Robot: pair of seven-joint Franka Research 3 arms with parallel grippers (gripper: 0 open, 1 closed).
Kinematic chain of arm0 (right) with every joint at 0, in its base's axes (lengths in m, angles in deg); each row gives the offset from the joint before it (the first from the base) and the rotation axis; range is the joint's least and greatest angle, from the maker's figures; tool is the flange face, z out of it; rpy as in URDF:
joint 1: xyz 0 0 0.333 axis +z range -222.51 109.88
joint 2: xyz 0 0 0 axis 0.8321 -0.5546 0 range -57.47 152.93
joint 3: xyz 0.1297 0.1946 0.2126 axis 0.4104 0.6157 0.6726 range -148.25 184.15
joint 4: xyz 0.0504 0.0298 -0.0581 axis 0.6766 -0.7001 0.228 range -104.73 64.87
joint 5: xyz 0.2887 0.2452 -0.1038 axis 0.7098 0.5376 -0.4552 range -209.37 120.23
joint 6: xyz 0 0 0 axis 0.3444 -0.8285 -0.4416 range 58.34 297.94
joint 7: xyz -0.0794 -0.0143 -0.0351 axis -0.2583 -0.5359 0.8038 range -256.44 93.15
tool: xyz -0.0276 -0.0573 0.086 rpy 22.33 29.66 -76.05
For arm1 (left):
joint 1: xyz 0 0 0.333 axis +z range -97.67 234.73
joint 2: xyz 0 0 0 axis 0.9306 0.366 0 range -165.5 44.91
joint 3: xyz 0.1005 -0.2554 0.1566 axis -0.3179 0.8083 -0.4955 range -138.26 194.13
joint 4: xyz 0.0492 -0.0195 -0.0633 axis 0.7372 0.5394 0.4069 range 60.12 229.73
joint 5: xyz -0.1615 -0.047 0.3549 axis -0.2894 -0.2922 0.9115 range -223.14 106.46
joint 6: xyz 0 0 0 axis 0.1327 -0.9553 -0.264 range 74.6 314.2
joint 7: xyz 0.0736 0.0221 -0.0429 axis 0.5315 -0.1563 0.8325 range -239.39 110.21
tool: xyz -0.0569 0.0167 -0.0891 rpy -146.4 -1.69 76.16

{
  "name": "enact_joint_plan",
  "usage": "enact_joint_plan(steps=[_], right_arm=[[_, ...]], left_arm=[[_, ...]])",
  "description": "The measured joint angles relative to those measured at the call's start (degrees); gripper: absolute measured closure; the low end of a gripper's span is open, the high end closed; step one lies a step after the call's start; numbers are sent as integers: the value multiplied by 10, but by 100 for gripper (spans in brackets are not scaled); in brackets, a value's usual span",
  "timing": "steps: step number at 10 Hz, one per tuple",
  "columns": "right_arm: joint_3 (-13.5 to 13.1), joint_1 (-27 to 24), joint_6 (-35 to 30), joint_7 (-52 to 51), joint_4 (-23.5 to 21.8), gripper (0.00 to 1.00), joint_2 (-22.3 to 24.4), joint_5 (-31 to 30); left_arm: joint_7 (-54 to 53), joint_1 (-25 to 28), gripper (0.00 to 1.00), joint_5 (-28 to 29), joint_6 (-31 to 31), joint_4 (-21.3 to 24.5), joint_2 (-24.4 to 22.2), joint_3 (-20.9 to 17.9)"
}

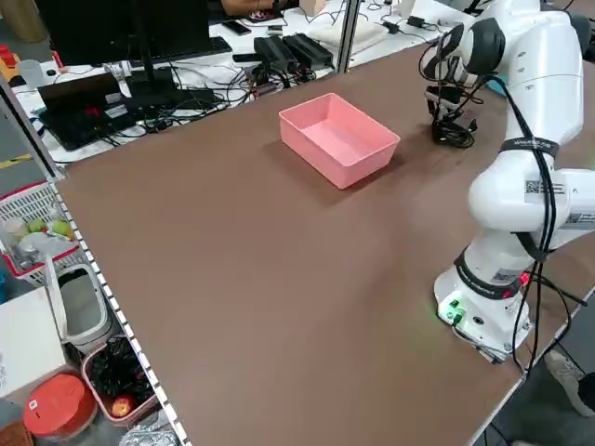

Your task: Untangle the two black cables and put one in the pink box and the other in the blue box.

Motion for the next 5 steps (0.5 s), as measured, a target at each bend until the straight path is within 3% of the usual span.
enact_joint_plan(steps=[5], right_arm=[[0, 10, 0, 20, 0, 2, 0, 0]], left_arm=[[-1, 20, 81, 7, -43, -13, -16, -9]])
